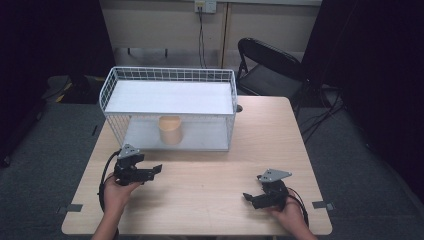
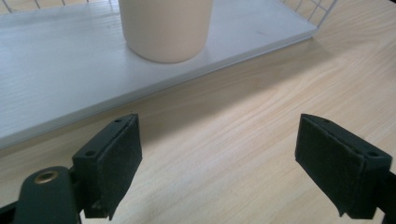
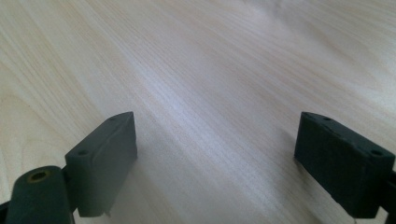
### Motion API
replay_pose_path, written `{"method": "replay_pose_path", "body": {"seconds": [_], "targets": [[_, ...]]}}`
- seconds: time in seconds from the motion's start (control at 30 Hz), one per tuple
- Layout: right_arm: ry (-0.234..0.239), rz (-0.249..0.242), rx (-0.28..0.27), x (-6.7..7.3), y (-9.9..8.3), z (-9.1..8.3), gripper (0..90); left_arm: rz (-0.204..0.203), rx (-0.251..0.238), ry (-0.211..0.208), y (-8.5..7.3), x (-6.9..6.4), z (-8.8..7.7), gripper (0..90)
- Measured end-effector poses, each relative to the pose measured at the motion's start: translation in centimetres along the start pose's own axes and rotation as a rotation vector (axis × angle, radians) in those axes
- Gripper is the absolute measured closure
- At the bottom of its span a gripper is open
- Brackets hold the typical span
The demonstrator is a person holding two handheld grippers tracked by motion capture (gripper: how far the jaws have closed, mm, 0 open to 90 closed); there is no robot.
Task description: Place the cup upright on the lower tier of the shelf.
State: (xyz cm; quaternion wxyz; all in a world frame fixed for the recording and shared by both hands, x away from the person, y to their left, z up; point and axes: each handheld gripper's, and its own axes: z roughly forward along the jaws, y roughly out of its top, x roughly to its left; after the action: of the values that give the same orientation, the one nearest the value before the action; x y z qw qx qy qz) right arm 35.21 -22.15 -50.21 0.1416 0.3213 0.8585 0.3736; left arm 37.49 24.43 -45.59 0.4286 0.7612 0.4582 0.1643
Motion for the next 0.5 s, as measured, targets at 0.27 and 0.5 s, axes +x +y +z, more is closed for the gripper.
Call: {"method": "replay_pose_path", "body": {"seconds": [0.27, 0.5], "targets": [[0.000, 0.000, 0.000, 0.0, 0.0, 0.0, 12.4, -0.003, -0.002, 0.009, -0.9, 0.5, -0.7, 14.8], [0.000, 0.000, 0.000, 0.0, 0.0, 0.0, 12.4, -0.004, 0.009, 0.010, -2.0, 0.9, -1.0, 14.8]]}}
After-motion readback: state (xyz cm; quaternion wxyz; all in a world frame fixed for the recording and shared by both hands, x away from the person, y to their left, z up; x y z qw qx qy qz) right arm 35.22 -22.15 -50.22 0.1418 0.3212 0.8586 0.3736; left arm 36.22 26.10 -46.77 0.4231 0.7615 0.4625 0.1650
